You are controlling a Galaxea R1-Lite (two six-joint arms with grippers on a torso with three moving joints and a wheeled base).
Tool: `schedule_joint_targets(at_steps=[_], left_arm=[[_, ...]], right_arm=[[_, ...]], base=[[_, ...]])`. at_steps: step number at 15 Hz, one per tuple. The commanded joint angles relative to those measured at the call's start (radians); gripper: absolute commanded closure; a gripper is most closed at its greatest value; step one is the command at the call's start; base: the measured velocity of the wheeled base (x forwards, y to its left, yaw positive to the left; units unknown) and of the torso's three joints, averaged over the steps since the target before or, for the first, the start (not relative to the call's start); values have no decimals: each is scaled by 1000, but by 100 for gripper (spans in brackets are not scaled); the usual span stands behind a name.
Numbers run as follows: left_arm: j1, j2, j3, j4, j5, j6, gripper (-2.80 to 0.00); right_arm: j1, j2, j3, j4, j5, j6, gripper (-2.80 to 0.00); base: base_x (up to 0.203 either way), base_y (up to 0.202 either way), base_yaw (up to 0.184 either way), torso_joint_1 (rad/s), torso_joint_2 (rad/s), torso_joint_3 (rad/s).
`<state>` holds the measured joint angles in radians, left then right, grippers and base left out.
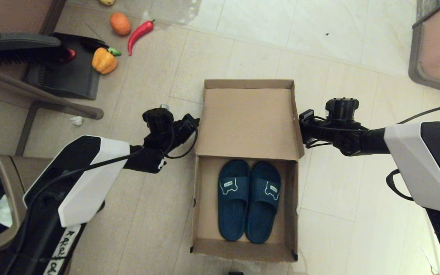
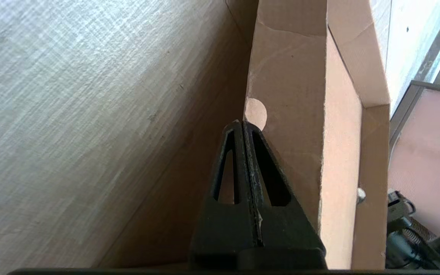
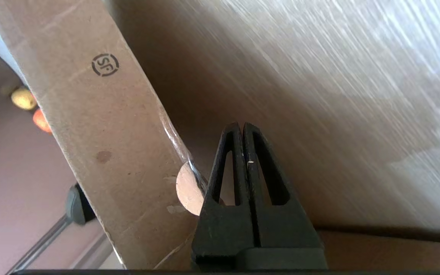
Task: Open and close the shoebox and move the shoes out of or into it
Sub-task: Close the shoe box
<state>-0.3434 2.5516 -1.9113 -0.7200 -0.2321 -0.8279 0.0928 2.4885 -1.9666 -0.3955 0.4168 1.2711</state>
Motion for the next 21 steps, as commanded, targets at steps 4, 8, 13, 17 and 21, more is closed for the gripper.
schedule_joint_targets(at_steps=[4, 8, 13, 17, 21], left_arm=[[-9, -20, 0, -1, 0, -5, 0], [-17, -39, 0, 1, -1, -5, 0], [-29, -75, 0, 13, 0, -5, 0], [-39, -90, 0, 25, 0, -5, 0], [-39, -108, 0, 27, -2, -5, 0]], right_arm=[[4, -10, 0, -12, 79, 43, 0], [0, -22, 0, -14, 143, 71, 0], [-38, -31, 2, -16, 162, 91, 0], [-82, -50, 3, -107, 309, 198, 0], [-150, -57, 3, -324, 485, 460, 0]], base=[[0, 0, 0, 0, 0, 0], [0, 0, 0, 0, 0, 0], [0, 0, 0, 0, 0, 0], [0, 0, 0, 0, 0, 0], [0, 0, 0, 0, 0, 0]])
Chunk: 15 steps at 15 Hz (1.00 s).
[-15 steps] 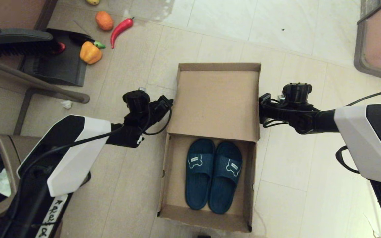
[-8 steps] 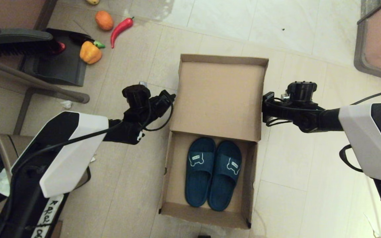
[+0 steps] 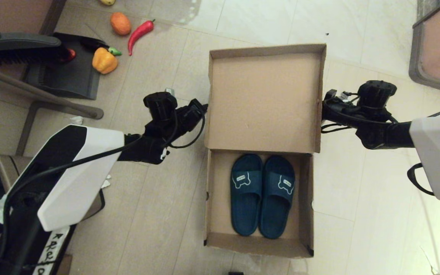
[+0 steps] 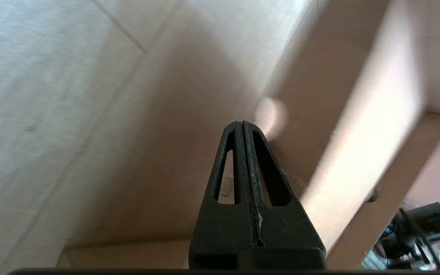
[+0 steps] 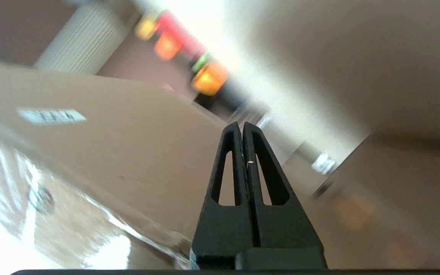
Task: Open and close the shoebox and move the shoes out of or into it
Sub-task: Close the shoe box
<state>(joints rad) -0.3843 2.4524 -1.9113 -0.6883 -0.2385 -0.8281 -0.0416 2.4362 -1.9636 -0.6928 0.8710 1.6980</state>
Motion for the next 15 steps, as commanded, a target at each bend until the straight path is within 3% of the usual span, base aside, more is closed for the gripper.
schedule_joint_targets(at_steps=[1, 11, 15], left_arm=[[2, -11, 0, -5, 4, -5, 0], [1, -74, 0, -2, -31, -6, 0], [-18, -103, 0, -2, -63, -5, 0]], right_arm=[[-39, -2, 0, -77, 90, 77, 0], [-75, -39, 0, -109, 263, 108, 0], [-75, -75, 0, -129, 321, 192, 0]], base=[[0, 0, 0, 0, 0, 0], [0, 0, 0, 0, 0, 0], [0, 0, 0, 0, 0, 0]])
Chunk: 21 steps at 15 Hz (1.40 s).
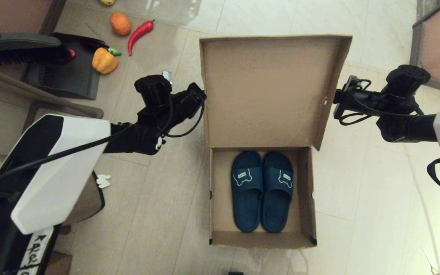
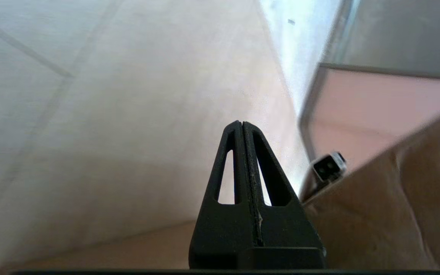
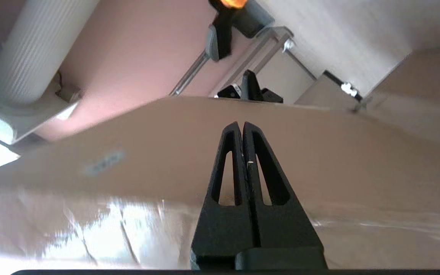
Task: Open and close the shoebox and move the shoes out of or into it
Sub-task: Close the shoe box
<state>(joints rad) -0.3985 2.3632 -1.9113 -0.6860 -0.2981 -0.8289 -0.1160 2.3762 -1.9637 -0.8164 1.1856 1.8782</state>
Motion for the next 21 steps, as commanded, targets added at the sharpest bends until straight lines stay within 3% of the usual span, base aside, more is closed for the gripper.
schedule_joint_targets(at_steps=[1, 5, 8, 11, 18, 21], left_arm=[[-11, -22, 0, -4, -3, -4, 0], [-20, -65, 0, 4, 3, -4, 0], [-20, -100, 8, 11, 14, -4, 0], [-20, -133, 23, 11, 16, -3, 0], [-36, -184, 60, 6, 37, -4, 0], [-7, -224, 61, 6, 39, -4, 0]], right_arm=[[-1, -30, 3, -4, 14, 13, 0], [-1, -129, 168, -11, 28, 12, 0], [-2, -235, 393, -119, 30, 13, 0], [-2, -338, 522, -180, 31, 13, 0], [-10, -383, 496, -185, 62, 44, 0], [-22, -410, 505, -185, 100, 59, 0]], base=[[0, 0, 0, 0, 0, 0], [0, 0, 0, 0, 0, 0], [0, 0, 0, 0, 0, 0], [0, 0, 0, 0, 0, 0], [0, 0, 0, 0, 0, 0], [0, 0, 0, 0, 0, 0]])
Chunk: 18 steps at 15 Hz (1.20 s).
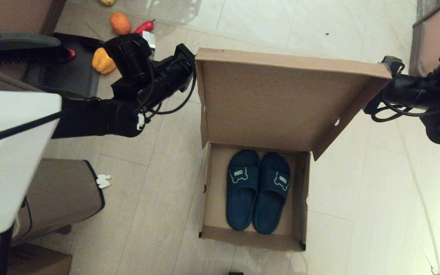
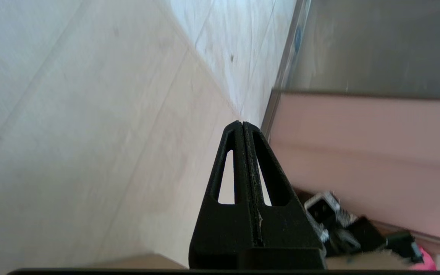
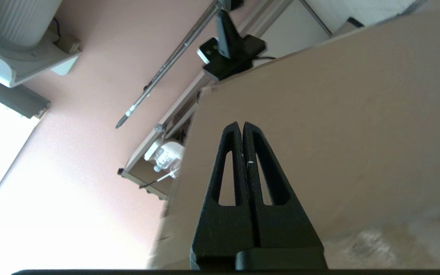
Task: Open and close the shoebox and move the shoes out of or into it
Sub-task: Close the shoe box
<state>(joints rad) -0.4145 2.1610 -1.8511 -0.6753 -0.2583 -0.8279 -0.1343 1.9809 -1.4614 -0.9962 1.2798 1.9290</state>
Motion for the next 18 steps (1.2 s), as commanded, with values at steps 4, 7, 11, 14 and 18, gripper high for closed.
schedule_joint_targets(at_steps=[4, 7, 11, 14, 18], left_arm=[[83, -59, -5, 16, -2, -5, 0], [81, -15, -48, 32, -12, -7, 0], [-21, 45, -62, 40, -35, -14, 0], [-117, 77, -59, 36, -27, -29, 0], [-210, 31, 79, 29, 26, -64, 0]], right_arm=[[-34, -105, 127, -8, 49, 34, 0], [-45, -213, 302, -22, 75, 34, 0], [-52, -392, 579, -33, 121, 34, 0], [-54, -533, 769, -35, 130, 32, 0], [-54, -781, 950, -35, 120, 23, 0]], base=[[0, 0, 0, 0, 0, 0], [0, 0, 0, 0, 0, 0], [0, 0, 0, 0, 0, 0], [0, 0, 0, 0, 0, 0], [0, 0, 0, 0, 0, 0]])
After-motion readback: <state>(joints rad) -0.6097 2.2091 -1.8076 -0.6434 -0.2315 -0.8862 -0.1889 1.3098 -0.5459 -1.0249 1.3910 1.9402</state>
